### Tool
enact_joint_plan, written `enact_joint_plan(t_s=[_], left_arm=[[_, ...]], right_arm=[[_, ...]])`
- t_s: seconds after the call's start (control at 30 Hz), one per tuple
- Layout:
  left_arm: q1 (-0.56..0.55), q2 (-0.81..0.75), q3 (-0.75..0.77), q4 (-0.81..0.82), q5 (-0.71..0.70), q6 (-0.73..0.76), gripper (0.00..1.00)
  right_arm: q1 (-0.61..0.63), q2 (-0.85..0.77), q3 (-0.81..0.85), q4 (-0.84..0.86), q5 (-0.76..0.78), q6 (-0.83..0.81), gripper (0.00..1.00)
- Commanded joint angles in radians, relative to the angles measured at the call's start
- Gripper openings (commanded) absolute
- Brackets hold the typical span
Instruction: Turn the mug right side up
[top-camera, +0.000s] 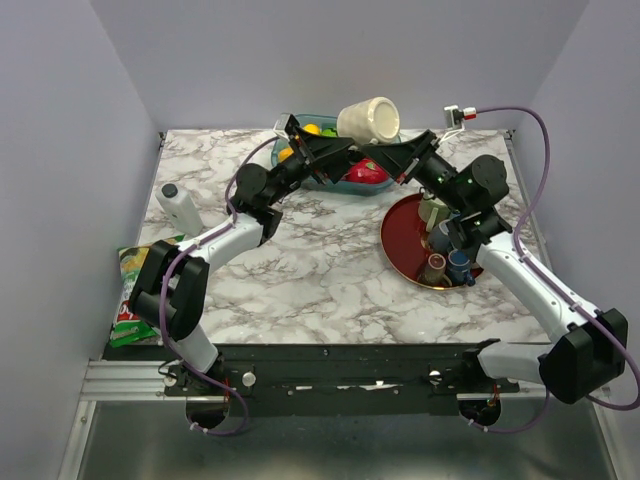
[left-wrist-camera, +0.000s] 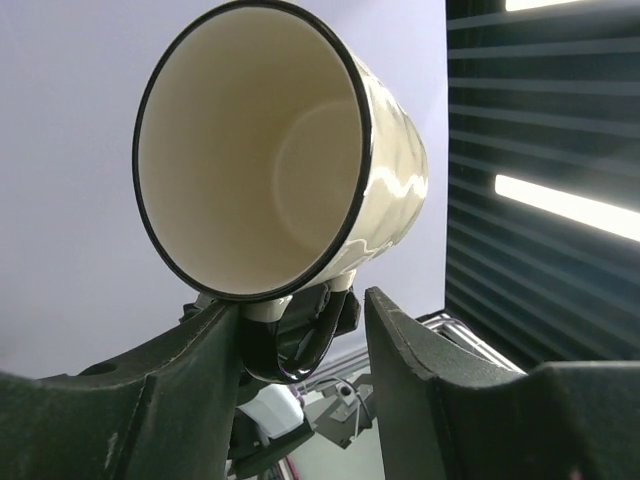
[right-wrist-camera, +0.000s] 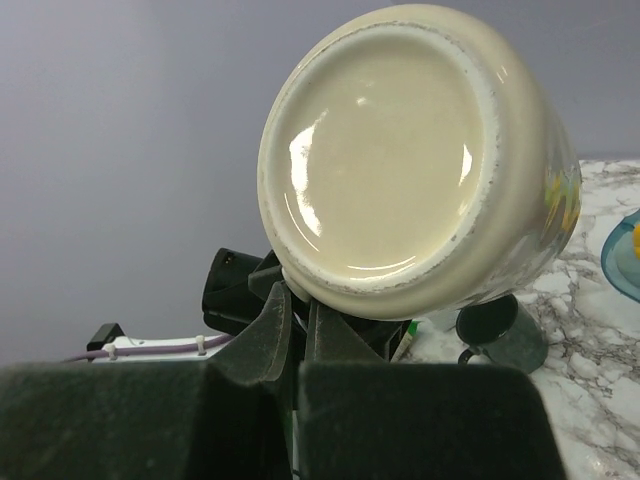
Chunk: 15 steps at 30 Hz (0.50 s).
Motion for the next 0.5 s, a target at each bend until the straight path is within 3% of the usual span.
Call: enact_joint_plan(t_s=[0.0,0.37,0.47], left_arm=[[0.055,-0.060,0.036,0.082,-0.121,0.031,0.52],[0.054,-0.040,0.093,0.088,-0.062,0.056,0.22],[0.054,-0.033,0.117,0.086,-0.028,0.074,0.20]], right_arm=[[0.002,-0.048,-0.057,0.002,-0.092,-0.025,0.01],[0.002,-0.037,-0.053,-0.024,-0.093,-0.034,0.01],[0.002,-0.030,-0.044,-0.038,-0.092,-0.036,0.01]])
